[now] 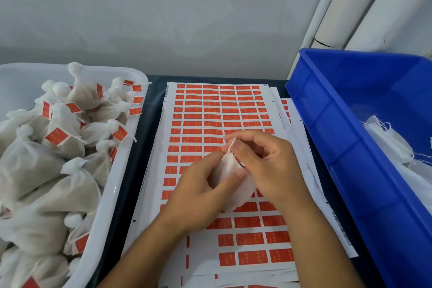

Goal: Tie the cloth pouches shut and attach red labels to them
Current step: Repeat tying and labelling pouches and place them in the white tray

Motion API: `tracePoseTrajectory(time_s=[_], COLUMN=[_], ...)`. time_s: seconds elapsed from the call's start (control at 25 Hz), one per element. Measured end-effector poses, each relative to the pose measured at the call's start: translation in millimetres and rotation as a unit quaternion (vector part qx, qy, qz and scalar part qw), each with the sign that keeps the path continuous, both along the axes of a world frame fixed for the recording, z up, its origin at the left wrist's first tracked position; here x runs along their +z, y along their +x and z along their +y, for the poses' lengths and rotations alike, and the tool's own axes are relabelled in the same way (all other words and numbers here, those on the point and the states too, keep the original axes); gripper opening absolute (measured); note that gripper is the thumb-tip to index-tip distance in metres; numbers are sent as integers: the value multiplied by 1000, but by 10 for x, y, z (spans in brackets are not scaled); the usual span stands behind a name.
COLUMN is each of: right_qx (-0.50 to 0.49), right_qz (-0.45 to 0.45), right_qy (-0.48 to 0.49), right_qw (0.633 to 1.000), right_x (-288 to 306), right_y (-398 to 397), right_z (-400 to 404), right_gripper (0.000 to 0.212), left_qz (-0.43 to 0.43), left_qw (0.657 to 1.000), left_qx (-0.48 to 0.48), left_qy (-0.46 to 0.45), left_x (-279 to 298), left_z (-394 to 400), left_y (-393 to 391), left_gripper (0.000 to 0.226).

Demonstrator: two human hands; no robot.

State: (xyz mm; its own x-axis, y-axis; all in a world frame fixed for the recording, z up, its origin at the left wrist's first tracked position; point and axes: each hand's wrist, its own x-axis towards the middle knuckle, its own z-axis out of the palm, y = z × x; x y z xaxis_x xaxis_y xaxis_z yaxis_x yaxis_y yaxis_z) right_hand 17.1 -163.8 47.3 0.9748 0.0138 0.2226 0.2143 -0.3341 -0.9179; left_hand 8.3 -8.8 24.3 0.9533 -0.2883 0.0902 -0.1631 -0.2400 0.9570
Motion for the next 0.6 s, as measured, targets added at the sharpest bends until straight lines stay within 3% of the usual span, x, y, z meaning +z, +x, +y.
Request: tracePoseTrajectory(time_s=[0.08, 0.2, 0.32, 0.48, 0.6], right_qx=[-18, -82, -129, -98, -102], right_qz=[-3, -16, -22, -58, -73], right_qy=[27, 67, 107, 101, 101], right_qw=[999, 994, 986, 988, 987], right_x=[24, 61, 60, 72, 65], right_y=[-3, -6, 10, 10, 13], right_z=[-1, -39, -93, -32, -31], right_gripper=[12, 22, 18, 14, 12], left_qz=[-21, -60, -62, -72, -82], left_qw=[999, 993, 990, 985, 980], left_qx=[-17, -30, -41, -5, 31], left_qy=[38, 95, 123, 156, 180], left_x=[-8, -16, -34, -130, -175], left_z=[0, -10, -24, -24, -1], left_y=[-26, -53, -55, -29, 12], left_gripper=[38, 34, 33, 21, 32])
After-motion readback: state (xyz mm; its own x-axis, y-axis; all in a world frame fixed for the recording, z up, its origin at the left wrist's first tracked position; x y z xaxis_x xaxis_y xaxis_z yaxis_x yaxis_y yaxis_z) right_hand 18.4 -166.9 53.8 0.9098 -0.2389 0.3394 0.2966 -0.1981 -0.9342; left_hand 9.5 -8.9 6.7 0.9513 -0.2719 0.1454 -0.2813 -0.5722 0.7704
